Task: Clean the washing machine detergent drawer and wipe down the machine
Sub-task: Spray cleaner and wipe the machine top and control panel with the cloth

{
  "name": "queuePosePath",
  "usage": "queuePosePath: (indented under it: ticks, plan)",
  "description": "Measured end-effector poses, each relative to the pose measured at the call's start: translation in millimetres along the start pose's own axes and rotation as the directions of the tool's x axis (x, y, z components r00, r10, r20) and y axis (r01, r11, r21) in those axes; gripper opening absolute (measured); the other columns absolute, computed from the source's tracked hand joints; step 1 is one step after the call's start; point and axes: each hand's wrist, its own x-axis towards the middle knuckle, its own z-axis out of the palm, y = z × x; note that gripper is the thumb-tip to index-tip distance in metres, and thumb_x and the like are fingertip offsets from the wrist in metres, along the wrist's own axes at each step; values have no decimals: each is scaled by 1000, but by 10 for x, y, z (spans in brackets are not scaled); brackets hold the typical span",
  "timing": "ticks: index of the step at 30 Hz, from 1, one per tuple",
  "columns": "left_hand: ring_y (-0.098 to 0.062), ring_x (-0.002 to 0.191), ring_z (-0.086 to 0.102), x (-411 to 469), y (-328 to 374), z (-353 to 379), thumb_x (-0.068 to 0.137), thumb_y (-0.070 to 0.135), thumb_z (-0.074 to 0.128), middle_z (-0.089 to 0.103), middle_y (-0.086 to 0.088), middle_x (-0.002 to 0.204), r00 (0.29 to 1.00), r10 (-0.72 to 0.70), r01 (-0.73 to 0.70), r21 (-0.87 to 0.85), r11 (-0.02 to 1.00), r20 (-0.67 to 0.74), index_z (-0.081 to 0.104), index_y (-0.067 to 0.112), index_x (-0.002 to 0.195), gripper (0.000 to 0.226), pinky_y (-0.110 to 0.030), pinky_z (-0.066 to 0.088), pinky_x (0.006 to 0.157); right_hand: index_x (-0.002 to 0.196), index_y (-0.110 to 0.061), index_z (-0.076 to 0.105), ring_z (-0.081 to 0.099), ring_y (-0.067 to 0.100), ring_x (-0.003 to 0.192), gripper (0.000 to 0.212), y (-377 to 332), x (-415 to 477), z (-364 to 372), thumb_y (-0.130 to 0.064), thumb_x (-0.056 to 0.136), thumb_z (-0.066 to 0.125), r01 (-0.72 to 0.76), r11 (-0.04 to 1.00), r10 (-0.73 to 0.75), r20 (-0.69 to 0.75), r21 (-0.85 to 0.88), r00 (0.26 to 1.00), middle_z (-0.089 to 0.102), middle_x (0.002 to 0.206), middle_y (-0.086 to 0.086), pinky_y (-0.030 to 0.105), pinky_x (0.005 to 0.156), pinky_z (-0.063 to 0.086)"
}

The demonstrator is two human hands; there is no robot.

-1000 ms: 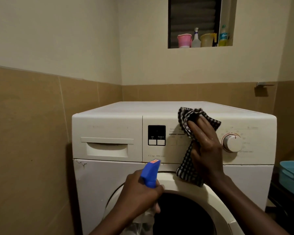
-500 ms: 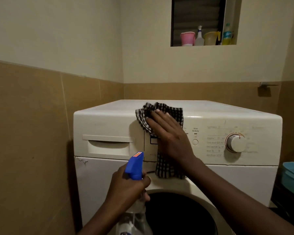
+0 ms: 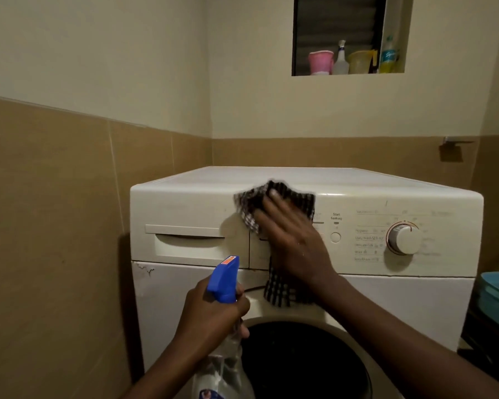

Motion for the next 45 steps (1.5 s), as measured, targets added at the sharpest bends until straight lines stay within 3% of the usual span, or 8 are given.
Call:
queuePosePath:
  ticks: [6,12,19,27,32,37,41,45]
  plan:
    - [-31,54,69,-11,19,-1,81,-2,71,66,-12,68,1000,-8,8,0,1000,-10,62,4,93,15,-41,58,68,131,-17,58,35,16,139,57,48,-173,-67,-5,76,44,79,997,-80,53,21,995,45,146,4,32,85,47]
    - [-29,54,69,-15,12,27,82,-2,71,67,-17,80,1000,-10,10,4,1000,16,61,5,97,19,-39,59,64,136,-13,52,34,25,141,60,35,196,-83,1,79,36,-6,1000,6,26,1,1000,46,145,10,39,114,30]
    - [-35,55,69,-32,-5,37,80,-5,69,68,-17,70,1000,-12,11,-30,999,-25,62,4,94,18,-47,59,70,128,-16,59,40,19,137,51,-202,-293,-2,-8,79,46,52,993,-60,73,106,996,48,145,5,31,86,46]
    - [-35,52,67,-67,-35,-28,81,-6,69,64,-15,70,999,11,-11,6,1000,-39,62,1,90,14,-46,58,67,92,-20,69,59,22,107,29,-192,-602,-69,-27,67,57,-2,998,-1,56,55,998,66,109,-2,33,72,46]
    - [-34,52,68,-61,-39,1,81,-3,69,64,-14,68,1000,12,-12,2,1000,-17,61,1,95,16,-42,55,65,104,-20,69,60,21,97,40,-279,-762,-58,-30,67,56,18,996,-25,86,82,996,68,103,-3,30,70,48]
    - [-33,53,68,-85,41,50,81,-3,69,65,-14,70,999,24,-24,9,1000,30,62,2,94,15,-34,53,58,116,-17,67,54,18,111,50,-169,-851,-213,-20,70,47,-264,954,262,33,142,964,65,118,-1,30,92,47]
    - [-32,53,69,-93,142,171,81,-2,69,64,-11,67,998,42,-43,17,999,48,63,2,91,12,-33,54,59,109,-25,63,59,8,96,44,-91,-866,-392,-17,71,44,-341,891,317,129,300,940,63,106,-13,25,79,52]
    - [-33,56,72,-59,334,318,79,-1,68,65,-10,63,993,103,-105,41,994,53,62,3,85,9,-37,57,62,102,-29,67,61,-6,92,34,86,-826,-650,-10,81,48,-551,621,700,-79,558,709,65,94,-22,23,82,52]
